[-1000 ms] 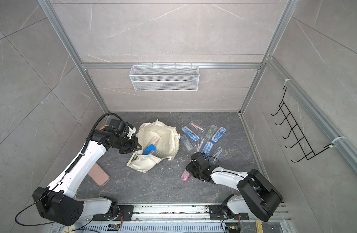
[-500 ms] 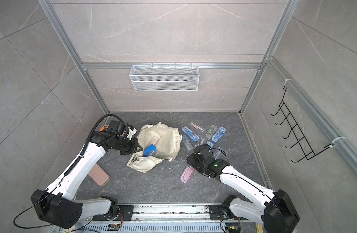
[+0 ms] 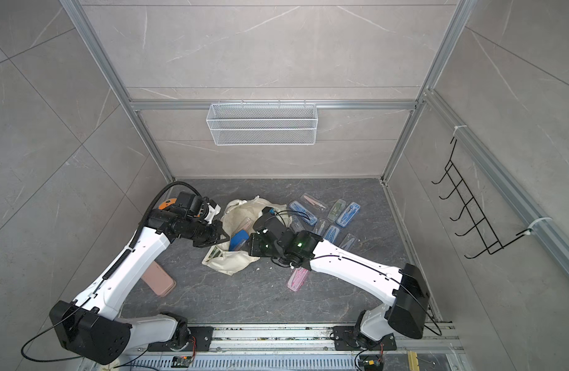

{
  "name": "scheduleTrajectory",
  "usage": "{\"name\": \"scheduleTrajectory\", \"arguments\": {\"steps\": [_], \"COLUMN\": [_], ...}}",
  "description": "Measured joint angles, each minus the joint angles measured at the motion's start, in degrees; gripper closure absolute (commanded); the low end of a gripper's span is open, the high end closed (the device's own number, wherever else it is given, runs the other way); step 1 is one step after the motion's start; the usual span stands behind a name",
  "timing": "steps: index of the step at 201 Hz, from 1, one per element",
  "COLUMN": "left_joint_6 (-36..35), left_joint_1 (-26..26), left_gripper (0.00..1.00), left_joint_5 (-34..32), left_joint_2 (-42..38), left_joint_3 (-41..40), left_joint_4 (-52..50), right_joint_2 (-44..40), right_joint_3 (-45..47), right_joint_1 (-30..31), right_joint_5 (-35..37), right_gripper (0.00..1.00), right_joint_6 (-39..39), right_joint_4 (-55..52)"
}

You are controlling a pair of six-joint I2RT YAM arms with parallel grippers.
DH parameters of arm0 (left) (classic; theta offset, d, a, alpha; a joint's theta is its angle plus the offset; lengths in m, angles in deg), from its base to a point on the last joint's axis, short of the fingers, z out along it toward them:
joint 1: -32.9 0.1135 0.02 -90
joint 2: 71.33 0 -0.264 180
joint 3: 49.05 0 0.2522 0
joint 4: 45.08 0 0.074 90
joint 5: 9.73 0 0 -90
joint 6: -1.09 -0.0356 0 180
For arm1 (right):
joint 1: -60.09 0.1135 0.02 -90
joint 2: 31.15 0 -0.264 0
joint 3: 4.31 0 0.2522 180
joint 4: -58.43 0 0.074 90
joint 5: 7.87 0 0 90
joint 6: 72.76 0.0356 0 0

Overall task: Take out the compass set from the canvas bag
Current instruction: Adjust the canvas bag at the center of the board.

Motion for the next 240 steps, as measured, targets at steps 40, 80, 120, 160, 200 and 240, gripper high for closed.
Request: {"name": "scheduleTrajectory", "arguments": {"steps": [40, 80, 120, 160, 200, 240], "left_joint_6": [0.0, 0.0, 0.0, -0.5, -1.9, -2.1], "left_joint_1": [-0.2, -0.4, -0.4, -0.5, -1.1, -2.1], "left_gripper": [1.00, 1.00, 1.00, 1.00, 1.00, 1.00], "left_joint_5": [-0.1, -0.1, -0.1, 0.0, 0.0, -0.1], "left_joint_2": [1.4, 2.2, 3.1, 3.5, 3.5, 2.8], "left_joint_3": [1.6, 2.4, 3.2, 3.4, 3.4, 3.2], "left_joint_4": [-1.2, -2.0, -3.0, -3.5, -3.5, -3.6], "right_joint_2": [4.9, 6.2, 7.5, 8.4, 6.7, 0.1], "right_joint_3": [-0.1, -0.1, -0.1, -0.5, -0.5, -0.8], "right_joint_1": [3.3, 7.3, 10.3, 11.9, 11.7, 8.0], "right_joint_5": [-2.0, -3.6, -4.1, -3.8, 0.0, 6.1], "right_gripper": [0.60, 0.61, 0.62, 0.61, 0.48, 0.52], "right_joint_6": [-1.0, -1.2, -1.2, -0.8, 0.9, 6.5], "right_joint_4": [-0.2, 0.0, 0.6, 1.0, 0.7, -3.6]}}
